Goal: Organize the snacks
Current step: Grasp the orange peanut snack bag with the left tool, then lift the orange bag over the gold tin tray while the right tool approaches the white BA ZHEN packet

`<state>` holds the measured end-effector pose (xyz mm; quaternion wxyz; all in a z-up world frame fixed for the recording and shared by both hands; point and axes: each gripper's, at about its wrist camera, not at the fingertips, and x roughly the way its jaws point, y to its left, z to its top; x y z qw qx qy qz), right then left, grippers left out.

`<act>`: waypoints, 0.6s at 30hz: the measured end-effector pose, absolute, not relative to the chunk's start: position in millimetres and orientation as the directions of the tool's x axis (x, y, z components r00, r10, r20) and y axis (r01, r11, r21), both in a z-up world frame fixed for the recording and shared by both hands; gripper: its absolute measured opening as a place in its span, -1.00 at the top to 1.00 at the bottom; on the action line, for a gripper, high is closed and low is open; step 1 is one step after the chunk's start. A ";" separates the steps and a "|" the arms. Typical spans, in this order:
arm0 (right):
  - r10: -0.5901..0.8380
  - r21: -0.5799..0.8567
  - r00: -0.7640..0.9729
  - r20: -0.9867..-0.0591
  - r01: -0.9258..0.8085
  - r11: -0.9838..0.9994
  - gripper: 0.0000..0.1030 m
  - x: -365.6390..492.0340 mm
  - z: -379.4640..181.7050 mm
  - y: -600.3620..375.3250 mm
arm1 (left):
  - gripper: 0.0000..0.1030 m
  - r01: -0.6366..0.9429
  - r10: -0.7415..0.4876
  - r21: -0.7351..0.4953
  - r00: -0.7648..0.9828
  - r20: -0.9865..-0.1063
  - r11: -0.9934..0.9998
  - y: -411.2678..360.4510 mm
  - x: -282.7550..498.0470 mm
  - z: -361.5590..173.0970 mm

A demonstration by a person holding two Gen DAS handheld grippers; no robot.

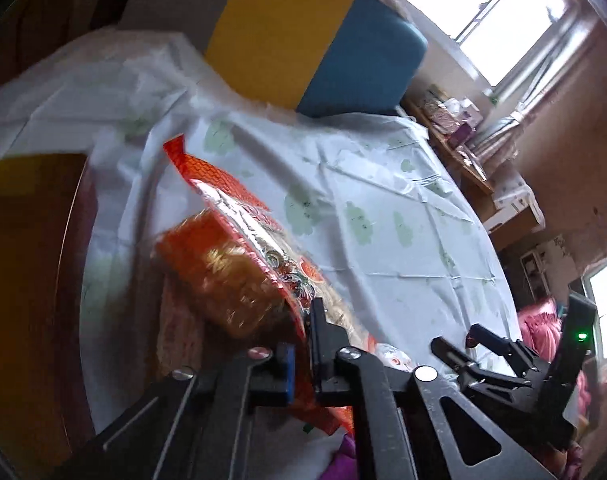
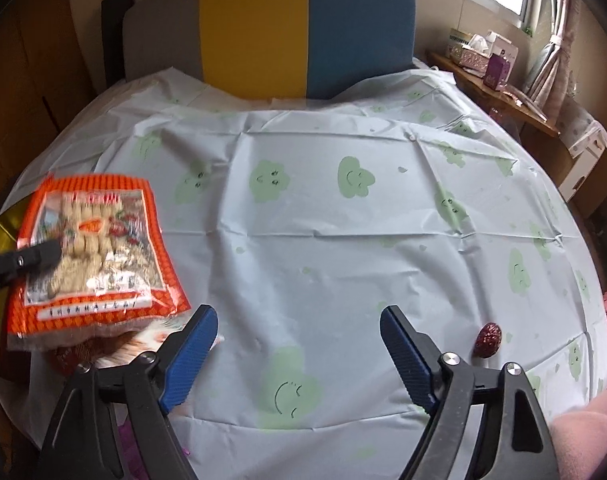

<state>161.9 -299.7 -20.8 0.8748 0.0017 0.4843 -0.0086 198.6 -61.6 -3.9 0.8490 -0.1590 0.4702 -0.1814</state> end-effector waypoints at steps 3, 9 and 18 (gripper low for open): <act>-0.020 -0.015 0.526 -0.850 0.015 1.000 -0.56 161.3 -22.6 -298.3 | 0.99 0.200 -0.474 -0.437 0.507 -0.720 0.877 -66.7 201.5 7.7; -0.030 -0.017 0.509 -0.860 0.032 0.999 -0.18 164.7 -25.2 -302.9 | 1.00 0.271 -0.477 -0.392 0.527 -0.704 0.879 -85.5 205.7 24.8; 0.031 0.041 0.416 -0.909 0.015 0.999 -0.18 172.8 -42.1 -305.2 | 1.00 0.336 -0.515 -0.391 0.560 -0.649 0.857 -100.4 209.8 55.7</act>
